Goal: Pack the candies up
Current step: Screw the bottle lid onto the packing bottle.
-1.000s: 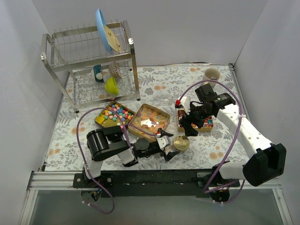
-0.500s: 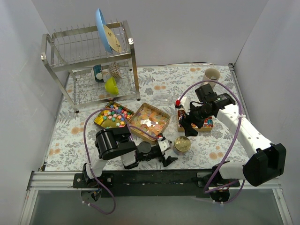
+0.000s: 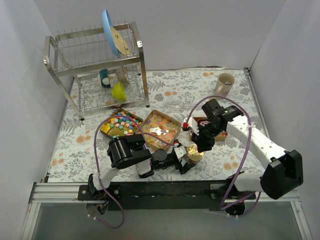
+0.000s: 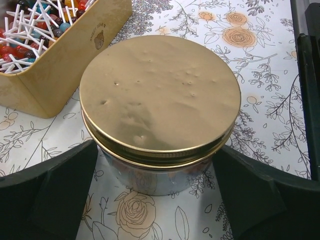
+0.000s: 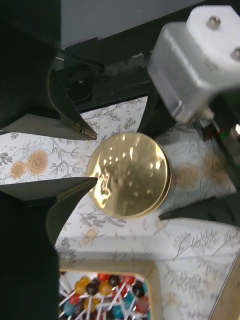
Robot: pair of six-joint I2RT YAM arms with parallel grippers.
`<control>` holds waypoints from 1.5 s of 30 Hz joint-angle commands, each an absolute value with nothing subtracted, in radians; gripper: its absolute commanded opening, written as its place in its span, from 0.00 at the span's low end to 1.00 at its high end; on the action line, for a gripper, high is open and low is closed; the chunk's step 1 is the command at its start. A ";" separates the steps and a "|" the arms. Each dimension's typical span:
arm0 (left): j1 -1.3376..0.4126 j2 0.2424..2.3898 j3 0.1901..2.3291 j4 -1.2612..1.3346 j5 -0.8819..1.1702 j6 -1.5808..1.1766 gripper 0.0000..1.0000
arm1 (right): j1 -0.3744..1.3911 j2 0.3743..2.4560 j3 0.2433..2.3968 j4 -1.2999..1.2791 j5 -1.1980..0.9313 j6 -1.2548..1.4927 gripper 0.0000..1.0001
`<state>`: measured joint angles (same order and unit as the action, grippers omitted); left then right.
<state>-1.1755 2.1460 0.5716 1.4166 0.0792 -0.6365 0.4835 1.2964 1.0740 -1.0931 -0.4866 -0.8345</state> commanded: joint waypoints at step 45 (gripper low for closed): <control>-1.173 2.187 0.456 1.611 0.242 -0.635 0.00 | 0.595 1.312 0.629 -0.689 -0.334 -0.816 0.01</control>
<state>-1.1572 2.1292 0.5316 1.4193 0.1745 -0.6285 0.5968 1.2240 0.7483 -0.5671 -0.5350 -0.7521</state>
